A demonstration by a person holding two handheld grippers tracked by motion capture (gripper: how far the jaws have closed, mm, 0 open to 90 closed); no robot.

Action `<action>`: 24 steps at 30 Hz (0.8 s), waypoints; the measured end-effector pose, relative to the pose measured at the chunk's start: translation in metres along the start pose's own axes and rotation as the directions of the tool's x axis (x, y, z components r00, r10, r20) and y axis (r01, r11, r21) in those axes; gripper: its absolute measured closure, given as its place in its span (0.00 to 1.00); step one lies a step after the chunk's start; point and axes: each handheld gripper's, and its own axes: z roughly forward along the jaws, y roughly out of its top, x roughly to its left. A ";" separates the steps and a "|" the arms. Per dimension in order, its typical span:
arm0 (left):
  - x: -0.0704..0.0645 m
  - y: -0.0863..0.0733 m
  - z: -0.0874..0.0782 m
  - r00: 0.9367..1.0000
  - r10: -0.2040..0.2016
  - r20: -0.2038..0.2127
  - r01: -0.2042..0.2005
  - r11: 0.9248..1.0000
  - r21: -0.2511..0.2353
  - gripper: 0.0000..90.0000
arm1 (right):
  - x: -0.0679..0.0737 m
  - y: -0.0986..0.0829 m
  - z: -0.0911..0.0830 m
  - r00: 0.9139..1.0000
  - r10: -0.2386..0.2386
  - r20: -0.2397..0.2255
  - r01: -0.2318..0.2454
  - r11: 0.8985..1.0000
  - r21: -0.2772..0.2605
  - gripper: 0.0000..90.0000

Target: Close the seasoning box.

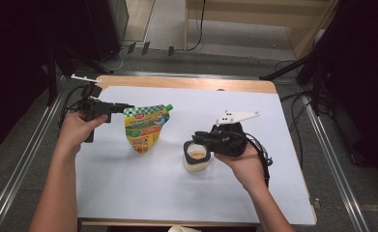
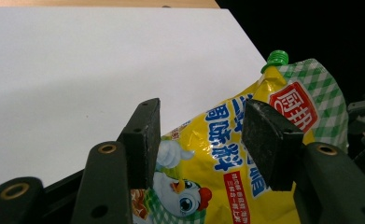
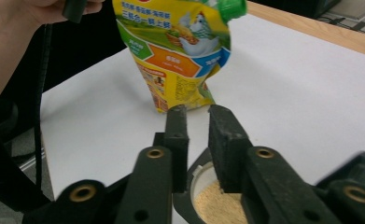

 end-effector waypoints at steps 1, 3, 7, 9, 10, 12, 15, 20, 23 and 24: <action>0.000 0.000 0.001 1.000 0.001 -0.001 -0.001 1.000 0.003 0.53 | -0.002 0.000 -0.002 1.000 0.004 0.002 -0.004 1.000 0.002 0.93; -0.001 0.000 0.002 1.000 0.006 -0.003 -0.006 1.000 0.013 0.53 | -0.005 0.000 -0.006 1.000 0.008 0.010 -0.008 1.000 0.003 0.99; -0.002 -0.001 0.005 1.000 0.026 -0.006 -0.026 0.999 0.029 0.52 | -0.011 0.002 -0.015 1.000 0.019 0.023 -0.019 1.000 0.000 1.00; -0.003 -0.002 0.007 1.000 0.026 0.004 -0.027 0.999 0.033 0.52 | -0.014 0.002 -0.019 0.999 0.022 0.037 -0.022 1.000 0.003 1.00; -0.003 -0.002 0.007 1.000 0.029 0.004 -0.029 0.999 0.035 0.51 | -0.015 0.003 -0.021 0.999 0.024 0.041 -0.024 1.000 -0.001 1.00; -0.003 -0.002 0.008 1.000 0.030 0.005 -0.031 0.999 0.033 0.51 | -0.017 0.004 -0.025 0.998 0.023 0.054 -0.023 1.000 -0.001 1.00; -0.003 -0.002 0.007 1.000 0.029 0.004 -0.029 0.999 0.033 0.51 | -0.022 0.004 -0.032 0.997 0.020 0.079 -0.020 1.000 -0.002 1.00; -0.002 -0.002 0.006 1.000 0.026 0.008 -0.026 0.999 0.028 0.51 | -0.035 0.001 -0.042 0.993 0.047 0.108 -0.044 0.999 -0.025 1.00; -0.001 -0.002 0.005 1.000 0.024 0.009 -0.025 0.999 0.026 0.50 | -0.042 -0.002 -0.044 0.989 0.066 0.129 -0.063 0.998 -0.028 1.00; -0.001 -0.002 0.005 1.000 0.023 0.007 -0.023 0.999 0.024 0.50 | -0.044 -0.003 -0.044 0.989 0.071 0.130 -0.068 0.997 -0.030 1.00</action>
